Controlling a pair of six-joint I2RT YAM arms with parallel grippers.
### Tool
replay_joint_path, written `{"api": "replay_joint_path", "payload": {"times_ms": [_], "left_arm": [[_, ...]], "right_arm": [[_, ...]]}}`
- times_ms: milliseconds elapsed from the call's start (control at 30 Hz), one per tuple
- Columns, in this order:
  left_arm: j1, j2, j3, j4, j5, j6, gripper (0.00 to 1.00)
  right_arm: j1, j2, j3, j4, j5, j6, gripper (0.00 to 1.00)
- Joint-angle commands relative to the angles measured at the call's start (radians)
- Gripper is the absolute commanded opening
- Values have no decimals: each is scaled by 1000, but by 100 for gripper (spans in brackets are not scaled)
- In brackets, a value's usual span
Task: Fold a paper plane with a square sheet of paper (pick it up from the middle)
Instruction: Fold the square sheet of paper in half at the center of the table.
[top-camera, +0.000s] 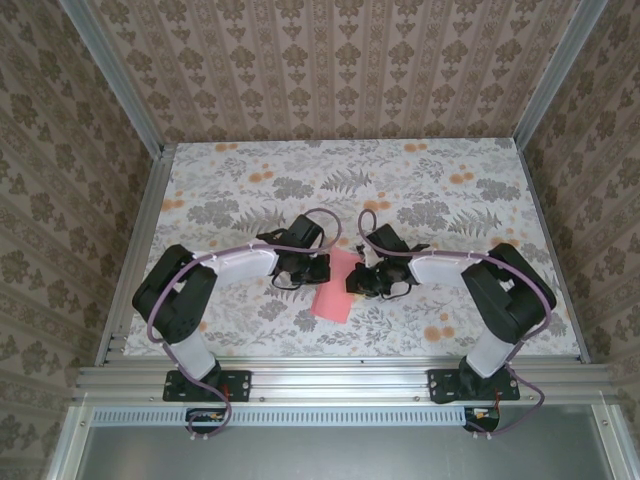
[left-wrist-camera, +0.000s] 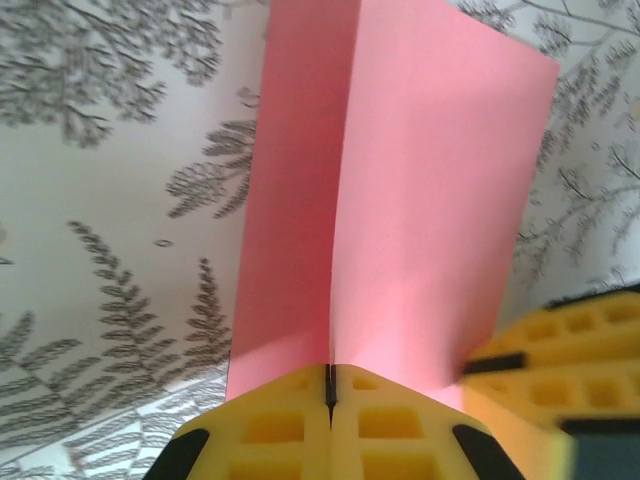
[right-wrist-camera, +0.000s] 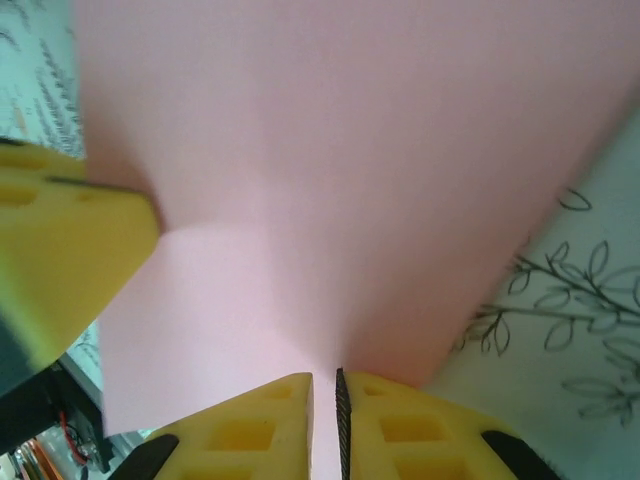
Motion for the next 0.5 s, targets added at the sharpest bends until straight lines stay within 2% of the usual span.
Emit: {"api": "replay_joint_path", "payload": {"times_ms": [0, 167, 467], "left_arm": [[-17, -48, -22, 14, -82, -44, 0], [-38, -36, -10, 14, -103, -50, 0], [-59, -6, 24, -17, -124, -45, 0]], "right_arm": [[-1, -79, -25, 1, 1, 81, 17], [27, -110, -91, 97, -27, 191, 17], [55, -6, -126, 118, 26, 208, 15]]}}
